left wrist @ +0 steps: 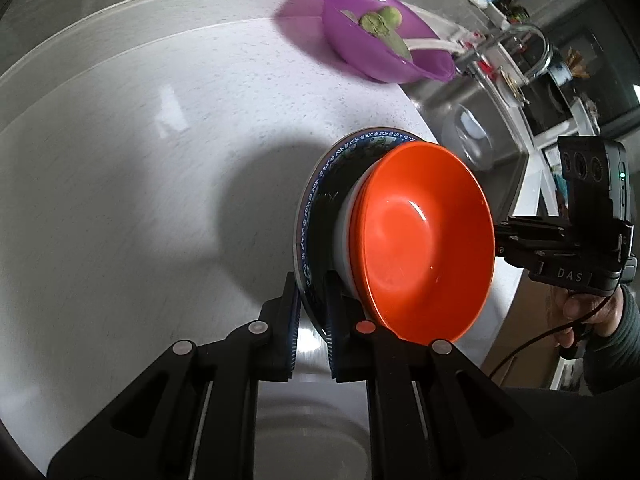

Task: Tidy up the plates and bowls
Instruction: 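Lift the nested bowls with both grippers and carry them over the plate stack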

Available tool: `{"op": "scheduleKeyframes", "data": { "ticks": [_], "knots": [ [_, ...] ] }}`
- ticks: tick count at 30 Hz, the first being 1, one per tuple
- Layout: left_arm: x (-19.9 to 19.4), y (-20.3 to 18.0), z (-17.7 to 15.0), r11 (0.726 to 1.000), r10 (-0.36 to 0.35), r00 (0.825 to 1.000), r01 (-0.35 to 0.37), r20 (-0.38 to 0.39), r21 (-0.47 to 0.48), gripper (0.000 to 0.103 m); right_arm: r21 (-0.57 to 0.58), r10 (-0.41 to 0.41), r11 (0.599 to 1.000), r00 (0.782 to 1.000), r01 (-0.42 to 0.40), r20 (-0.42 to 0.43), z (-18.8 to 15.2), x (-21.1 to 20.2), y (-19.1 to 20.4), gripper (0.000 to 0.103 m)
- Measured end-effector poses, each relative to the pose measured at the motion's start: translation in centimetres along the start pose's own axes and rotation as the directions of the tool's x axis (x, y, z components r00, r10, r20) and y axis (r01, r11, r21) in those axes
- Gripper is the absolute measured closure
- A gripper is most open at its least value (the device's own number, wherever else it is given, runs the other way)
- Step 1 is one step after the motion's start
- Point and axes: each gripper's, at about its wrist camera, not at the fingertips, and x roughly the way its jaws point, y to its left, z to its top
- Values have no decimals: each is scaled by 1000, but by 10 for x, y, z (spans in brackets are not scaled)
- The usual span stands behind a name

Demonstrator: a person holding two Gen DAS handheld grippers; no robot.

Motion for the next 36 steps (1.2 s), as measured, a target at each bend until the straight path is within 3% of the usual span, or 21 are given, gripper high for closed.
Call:
{"op": "scheduleKeyframes", "data": {
  "ticks": [5, 15, 25, 36],
  "knots": [
    [-43, 6, -32, 998, 38, 998, -36, 44, -54, 94, -59, 34, 998, 999, -36, -31, -5, -6, 34, 89],
    [-121, 38, -141, 973, 82, 991, -56, 107, -226, 96, -181, 122, 972, 981, -149, -150, -32, 11, 113, 89],
    [-130, 63, -218, 949, 77, 992, -43, 98, -314, 96, -220, 112, 961, 962, -169, -249, -62, 40, 144, 89],
    [-114, 82, -246, 949, 97, 992, -66, 84, -308, 96, -219, 71, 967, 961, -132, -268, -78, 65, 150, 89]
  ]
}}
